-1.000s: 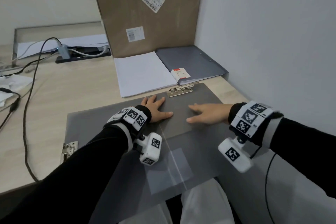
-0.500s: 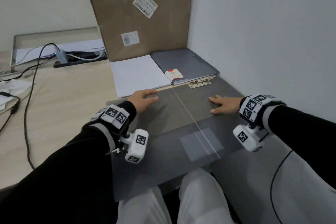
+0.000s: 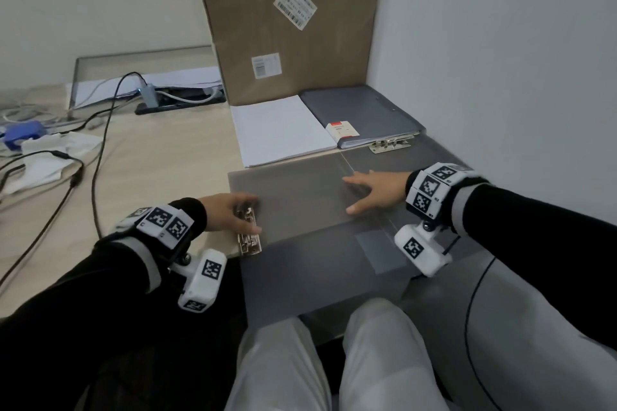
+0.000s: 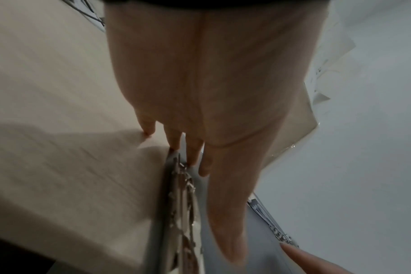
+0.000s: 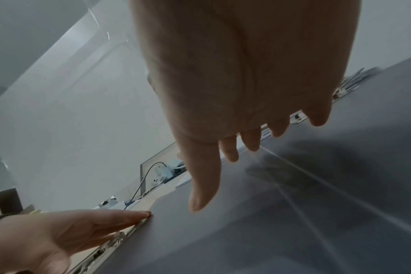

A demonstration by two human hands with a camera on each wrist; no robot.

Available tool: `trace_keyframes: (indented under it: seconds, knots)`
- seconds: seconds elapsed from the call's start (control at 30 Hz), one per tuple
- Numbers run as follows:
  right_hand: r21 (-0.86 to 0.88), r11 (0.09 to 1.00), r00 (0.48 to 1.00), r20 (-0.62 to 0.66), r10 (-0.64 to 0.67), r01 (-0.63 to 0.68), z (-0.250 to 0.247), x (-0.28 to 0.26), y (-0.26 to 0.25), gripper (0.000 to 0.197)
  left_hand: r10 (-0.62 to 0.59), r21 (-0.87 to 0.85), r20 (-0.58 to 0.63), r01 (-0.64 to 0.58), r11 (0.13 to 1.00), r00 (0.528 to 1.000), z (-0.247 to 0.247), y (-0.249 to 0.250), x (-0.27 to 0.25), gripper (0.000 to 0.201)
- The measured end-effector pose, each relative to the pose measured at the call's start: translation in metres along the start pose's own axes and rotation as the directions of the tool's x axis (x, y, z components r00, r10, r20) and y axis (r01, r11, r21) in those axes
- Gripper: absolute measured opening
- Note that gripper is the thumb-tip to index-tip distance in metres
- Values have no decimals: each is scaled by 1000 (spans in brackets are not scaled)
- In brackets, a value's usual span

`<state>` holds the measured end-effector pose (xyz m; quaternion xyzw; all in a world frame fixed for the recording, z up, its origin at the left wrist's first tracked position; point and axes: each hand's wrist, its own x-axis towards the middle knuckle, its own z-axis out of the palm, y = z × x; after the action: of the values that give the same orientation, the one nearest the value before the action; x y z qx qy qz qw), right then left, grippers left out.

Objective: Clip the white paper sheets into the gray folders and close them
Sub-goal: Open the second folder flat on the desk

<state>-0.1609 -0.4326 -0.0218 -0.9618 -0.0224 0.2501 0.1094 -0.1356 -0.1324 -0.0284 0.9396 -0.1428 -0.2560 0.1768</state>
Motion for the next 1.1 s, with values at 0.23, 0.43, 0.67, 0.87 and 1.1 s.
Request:
trace_keyframes:
  seconds: [0.23,0.43,0.67,0.87,1.1]
  knots:
    - [0,1000,998,70,-6,6,20,15,-7,106,43,179,153,-71,981,987,4,-16,1,144]
    - [30,999,999,52,-15,13,20,12,-8,104,86,268,78,-104,958,993,11,-13,3,137]
    - [53,998,999,10,-35,34,21,10,-5,102,171,297,7,-165,941,985,21,-23,2,132]
    - [43,999,999,22,-26,25,20,11,-4,103,159,228,57,-168,959,986,19,-21,-3,136]
    - [18,999,1000,9,-28,28,19,11,-6,103,162,173,84,-174,969,983,17,-26,0,142]
